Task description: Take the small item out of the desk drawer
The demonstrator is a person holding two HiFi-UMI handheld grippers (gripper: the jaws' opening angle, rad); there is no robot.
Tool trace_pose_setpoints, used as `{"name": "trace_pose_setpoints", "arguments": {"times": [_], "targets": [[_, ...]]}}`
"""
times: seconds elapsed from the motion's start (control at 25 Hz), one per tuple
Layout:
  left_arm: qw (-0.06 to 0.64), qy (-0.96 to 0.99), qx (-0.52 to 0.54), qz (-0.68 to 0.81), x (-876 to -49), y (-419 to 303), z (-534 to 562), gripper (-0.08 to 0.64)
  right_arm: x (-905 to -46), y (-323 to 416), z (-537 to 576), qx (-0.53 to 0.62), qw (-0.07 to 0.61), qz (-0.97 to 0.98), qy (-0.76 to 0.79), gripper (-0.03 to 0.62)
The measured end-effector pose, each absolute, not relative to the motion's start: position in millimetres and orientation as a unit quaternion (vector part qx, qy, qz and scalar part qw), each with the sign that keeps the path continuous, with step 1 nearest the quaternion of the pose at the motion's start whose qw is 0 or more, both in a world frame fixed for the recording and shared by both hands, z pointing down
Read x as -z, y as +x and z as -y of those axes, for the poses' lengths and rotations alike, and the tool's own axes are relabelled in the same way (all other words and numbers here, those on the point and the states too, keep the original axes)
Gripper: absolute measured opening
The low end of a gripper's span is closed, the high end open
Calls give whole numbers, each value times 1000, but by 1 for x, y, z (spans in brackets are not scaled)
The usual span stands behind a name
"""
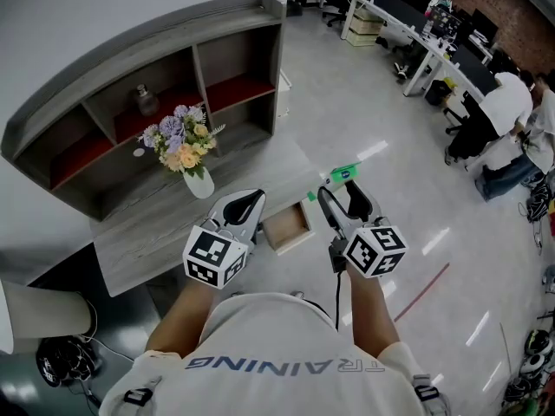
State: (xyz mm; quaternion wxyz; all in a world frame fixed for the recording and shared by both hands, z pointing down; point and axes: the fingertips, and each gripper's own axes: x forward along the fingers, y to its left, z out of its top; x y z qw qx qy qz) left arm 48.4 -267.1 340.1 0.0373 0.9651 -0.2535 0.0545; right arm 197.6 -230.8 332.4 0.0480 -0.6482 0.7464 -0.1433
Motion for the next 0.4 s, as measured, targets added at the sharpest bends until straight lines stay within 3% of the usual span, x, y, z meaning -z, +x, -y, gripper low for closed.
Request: {"name": "trace_pose_setpoints", "arguments": {"times": [0.4], "targets": [[41, 964, -58, 255, -346, 46, 267, 0, -340, 193, 232, 158, 52, -750, -640, 321]]}}
